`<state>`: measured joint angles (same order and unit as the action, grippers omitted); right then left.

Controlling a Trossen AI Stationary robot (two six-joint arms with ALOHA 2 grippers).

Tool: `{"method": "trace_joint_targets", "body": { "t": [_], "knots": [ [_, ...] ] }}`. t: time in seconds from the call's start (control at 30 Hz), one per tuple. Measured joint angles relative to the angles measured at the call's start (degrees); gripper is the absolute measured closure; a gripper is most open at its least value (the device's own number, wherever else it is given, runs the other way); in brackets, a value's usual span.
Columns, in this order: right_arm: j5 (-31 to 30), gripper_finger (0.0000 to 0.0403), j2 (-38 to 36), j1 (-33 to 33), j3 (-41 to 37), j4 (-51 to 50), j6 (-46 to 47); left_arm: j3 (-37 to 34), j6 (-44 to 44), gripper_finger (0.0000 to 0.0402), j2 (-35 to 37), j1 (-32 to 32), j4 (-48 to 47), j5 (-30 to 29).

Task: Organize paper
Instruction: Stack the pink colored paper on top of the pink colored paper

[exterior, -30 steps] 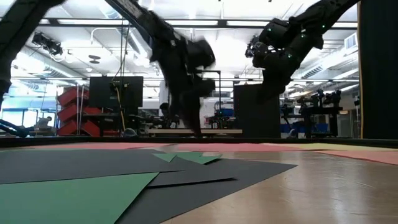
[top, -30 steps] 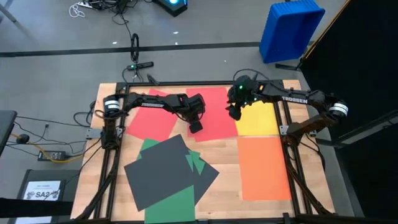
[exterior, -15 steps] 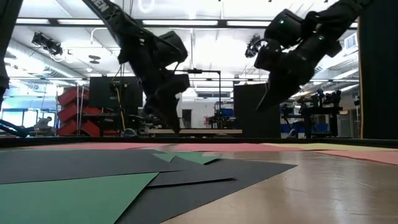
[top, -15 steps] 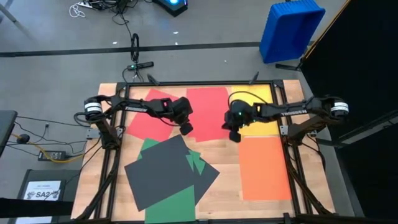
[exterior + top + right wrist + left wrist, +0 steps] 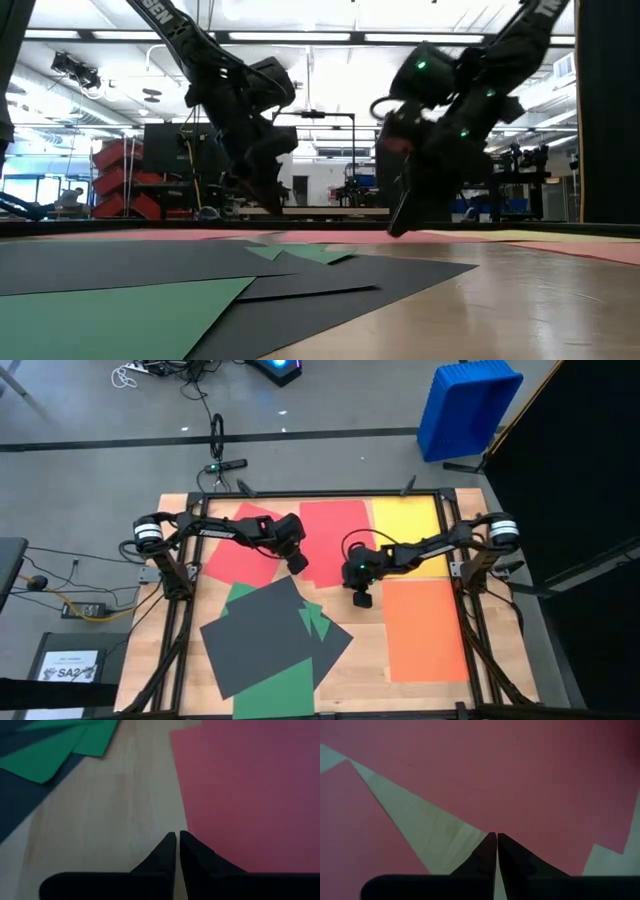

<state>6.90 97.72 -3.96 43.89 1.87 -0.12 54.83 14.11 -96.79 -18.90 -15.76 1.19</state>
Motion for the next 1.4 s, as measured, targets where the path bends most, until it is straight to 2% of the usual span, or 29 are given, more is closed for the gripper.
{"method": "trace_joint_targets", "body": {
  "t": [0.13, 0.4, 0.9, 1.4],
  "knots": [
    [0.85, 0.0402, 3.24, 0.21, 3.35, -3.27, -0.02, 0.0, 0.95, 0.0402, -0.68, -0.21, -1.48, 0.46],
    [0.95, 0.0403, 4.22, -0.05, 5.42, -3.85, -0.28, 0.0, 1.22, 0.0402, -3.84, -0.15, -2.28, 3.44],
    [1.78, 0.0403, 6.89, -3.16, 5.73, 2.1, 0.51, 0.98, 1.64, 0.0402, -6.34, 0.18, 0.65, 5.99],
    [-0.28, 0.0403, 7.03, -3.77, 5.59, 6.34, 2.16, 0.87, 1.63, 0.0402, -6.8, 0.27, 4.33, 6.88]
  ]
}}
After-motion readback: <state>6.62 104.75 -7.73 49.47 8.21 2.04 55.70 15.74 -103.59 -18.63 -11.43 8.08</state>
